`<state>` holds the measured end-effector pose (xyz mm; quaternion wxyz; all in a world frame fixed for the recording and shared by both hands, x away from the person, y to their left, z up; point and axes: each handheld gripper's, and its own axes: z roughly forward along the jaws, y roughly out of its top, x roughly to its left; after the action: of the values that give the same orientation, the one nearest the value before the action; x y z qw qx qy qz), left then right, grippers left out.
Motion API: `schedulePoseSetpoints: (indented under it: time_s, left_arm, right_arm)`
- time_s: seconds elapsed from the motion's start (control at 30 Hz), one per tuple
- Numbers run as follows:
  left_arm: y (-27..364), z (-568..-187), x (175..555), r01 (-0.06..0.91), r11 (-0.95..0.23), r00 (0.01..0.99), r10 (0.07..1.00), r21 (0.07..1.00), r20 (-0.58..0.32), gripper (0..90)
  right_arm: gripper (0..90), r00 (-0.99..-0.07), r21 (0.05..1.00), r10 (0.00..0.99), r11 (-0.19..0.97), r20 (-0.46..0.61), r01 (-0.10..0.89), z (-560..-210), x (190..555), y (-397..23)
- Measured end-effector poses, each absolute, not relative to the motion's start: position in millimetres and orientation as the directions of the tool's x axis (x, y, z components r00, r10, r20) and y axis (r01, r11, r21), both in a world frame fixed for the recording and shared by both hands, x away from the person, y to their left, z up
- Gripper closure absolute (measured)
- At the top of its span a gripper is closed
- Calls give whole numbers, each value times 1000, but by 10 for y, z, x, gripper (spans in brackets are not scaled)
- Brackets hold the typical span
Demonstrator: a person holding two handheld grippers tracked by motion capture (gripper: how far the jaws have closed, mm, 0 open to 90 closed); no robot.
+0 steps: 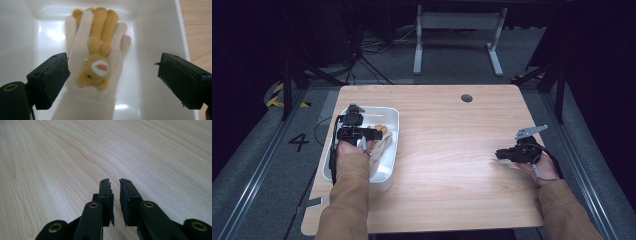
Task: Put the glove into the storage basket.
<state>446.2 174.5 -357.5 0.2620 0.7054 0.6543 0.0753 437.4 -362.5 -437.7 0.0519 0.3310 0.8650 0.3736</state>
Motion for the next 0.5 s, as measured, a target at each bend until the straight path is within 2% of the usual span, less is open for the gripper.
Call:
schedulePoseSetpoints:
  time_s: [0.17,0.23,0.33,0.5]
  left_arm:
    - [1624,-3424,4405,841,-40,213,941,540,-263,111]
    - [1548,-3369,4368,810,-68,263,929,583,-258,158]
    - [1471,-3320,4339,784,-100,317,913,613,-257,158]
    - [1141,-3238,4225,716,-179,456,852,675,-258,170]
  right_arm:
    - [794,-780,688,607,503,150,523,-4361,4361,-3626]
    - [794,-781,688,607,503,149,523,-4359,4360,-3625]
    - [792,-781,688,606,505,148,522,-4360,4359,-3624]
    - [787,-780,687,608,505,148,523,-4363,4350,-3638]
